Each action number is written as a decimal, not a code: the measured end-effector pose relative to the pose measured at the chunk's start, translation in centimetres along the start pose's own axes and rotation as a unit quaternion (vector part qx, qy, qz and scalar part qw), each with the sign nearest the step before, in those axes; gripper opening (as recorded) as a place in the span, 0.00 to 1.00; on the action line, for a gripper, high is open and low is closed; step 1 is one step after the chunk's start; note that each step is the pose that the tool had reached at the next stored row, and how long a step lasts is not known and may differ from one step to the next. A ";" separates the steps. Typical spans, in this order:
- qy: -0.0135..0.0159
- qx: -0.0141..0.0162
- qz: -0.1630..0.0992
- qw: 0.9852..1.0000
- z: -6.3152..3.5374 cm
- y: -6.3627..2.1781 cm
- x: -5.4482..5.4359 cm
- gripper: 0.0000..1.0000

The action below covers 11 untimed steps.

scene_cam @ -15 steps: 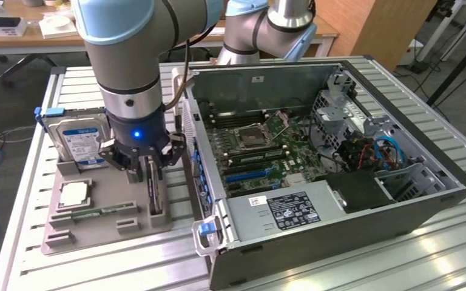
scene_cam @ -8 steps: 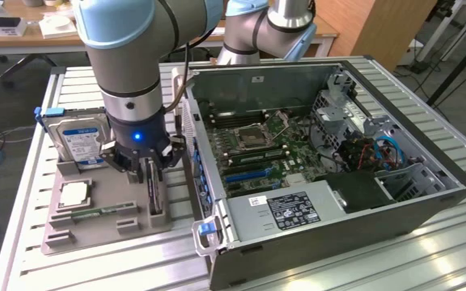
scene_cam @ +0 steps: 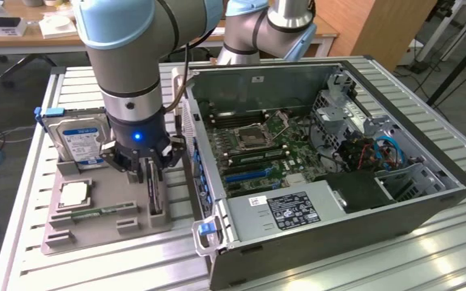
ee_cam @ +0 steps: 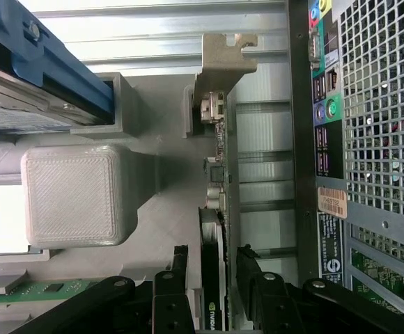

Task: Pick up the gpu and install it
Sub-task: 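Pick up the gpu and move the gpu toward the slot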

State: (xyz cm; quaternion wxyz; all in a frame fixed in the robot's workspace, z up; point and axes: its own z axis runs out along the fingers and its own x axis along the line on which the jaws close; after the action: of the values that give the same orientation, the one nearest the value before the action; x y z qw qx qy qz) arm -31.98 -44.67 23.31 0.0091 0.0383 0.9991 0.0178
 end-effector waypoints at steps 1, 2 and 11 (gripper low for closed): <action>0.000 0.000 0.000 1.000 0.00 0.00 0.0 0.42; 0.000 0.000 0.000 1.000 0.01 0.00 0.0 0.42; 0.000 0.000 0.000 1.000 0.19 0.00 0.0 0.42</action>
State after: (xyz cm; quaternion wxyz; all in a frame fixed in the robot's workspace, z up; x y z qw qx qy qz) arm -31.99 -44.66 23.13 0.0093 0.0379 0.9991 0.0178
